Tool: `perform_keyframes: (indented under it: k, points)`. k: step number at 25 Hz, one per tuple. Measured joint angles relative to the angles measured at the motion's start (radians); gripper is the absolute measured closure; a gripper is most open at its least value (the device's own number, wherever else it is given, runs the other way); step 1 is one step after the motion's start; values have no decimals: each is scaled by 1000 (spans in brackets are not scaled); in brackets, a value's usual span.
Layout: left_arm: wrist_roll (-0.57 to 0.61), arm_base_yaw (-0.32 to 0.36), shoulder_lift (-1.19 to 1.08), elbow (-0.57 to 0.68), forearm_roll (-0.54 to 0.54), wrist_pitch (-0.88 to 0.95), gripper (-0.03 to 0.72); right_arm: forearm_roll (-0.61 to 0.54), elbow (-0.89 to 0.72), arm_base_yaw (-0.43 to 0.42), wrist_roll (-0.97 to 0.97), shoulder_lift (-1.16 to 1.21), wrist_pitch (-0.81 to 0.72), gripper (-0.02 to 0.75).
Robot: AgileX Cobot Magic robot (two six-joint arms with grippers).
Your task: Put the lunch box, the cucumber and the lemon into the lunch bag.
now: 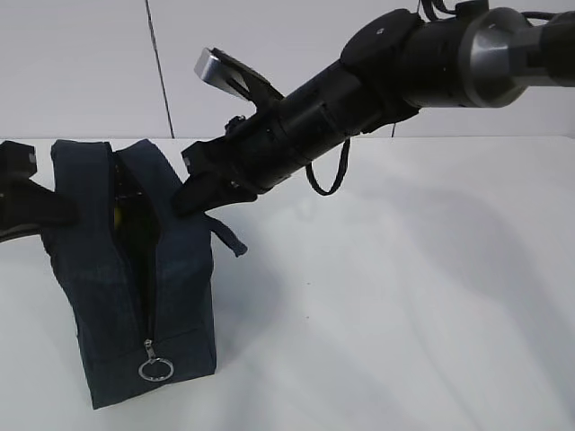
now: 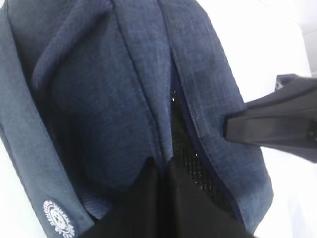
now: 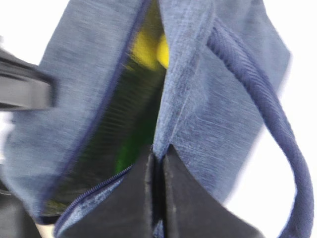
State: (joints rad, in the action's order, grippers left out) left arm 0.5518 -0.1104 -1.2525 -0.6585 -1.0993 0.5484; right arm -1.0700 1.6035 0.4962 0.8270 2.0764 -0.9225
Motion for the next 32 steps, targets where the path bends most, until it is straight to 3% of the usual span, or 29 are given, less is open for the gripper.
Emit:
perform_keyframes:
  k: [4, 8, 17, 32]
  points:
    - [58, -4, 0, 0, -25, 6, 691, 48, 0, 0, 1, -44, 26, 728]
    - [137, -26, 0, 0, -89, 6, 691, 187, 0, 4, -87, -91, 48, 728]
    - [214, -139, 0, 0, -150, -60, 691, 327, -106, 24, -172, -224, 146, 728]
    - [265, -345, -111, -88, -178, -169, 691, 381, -424, 44, -186, -466, 352, 728]
